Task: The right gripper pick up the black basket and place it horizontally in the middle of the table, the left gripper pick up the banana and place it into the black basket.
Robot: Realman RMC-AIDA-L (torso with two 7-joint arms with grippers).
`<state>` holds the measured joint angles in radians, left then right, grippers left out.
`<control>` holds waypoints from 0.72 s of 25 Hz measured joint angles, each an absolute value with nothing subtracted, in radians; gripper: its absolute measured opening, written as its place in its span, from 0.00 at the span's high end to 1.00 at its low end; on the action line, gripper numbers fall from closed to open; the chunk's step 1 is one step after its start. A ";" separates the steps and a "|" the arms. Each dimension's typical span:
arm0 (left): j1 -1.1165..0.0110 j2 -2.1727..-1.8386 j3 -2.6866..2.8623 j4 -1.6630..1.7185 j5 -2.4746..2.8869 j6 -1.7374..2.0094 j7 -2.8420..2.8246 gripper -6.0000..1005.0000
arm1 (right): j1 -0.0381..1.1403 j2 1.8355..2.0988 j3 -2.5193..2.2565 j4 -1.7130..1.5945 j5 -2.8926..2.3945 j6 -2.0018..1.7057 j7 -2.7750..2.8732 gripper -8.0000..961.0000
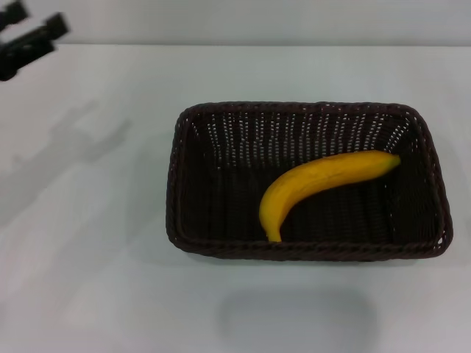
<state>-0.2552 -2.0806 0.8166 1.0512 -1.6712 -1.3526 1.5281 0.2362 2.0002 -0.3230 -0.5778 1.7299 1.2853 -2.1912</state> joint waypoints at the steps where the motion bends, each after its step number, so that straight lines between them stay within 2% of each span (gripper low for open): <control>1: -0.208 -2.081 0.816 0.967 -1.795 -1.337 1.667 0.11 | 0.236 2.000 -0.322 -0.578 1.730 1.284 -2.193 0.32; 10: -0.158 -2.083 0.816 0.688 -2.088 -1.328 2.055 0.11 | 0.245 2.000 -0.319 -0.571 1.730 1.284 -2.219 0.32; 18: -0.148 -2.082 0.816 0.645 -2.142 -1.312 2.126 0.11 | 0.245 2.002 -0.310 -0.569 1.730 1.279 -2.230 0.32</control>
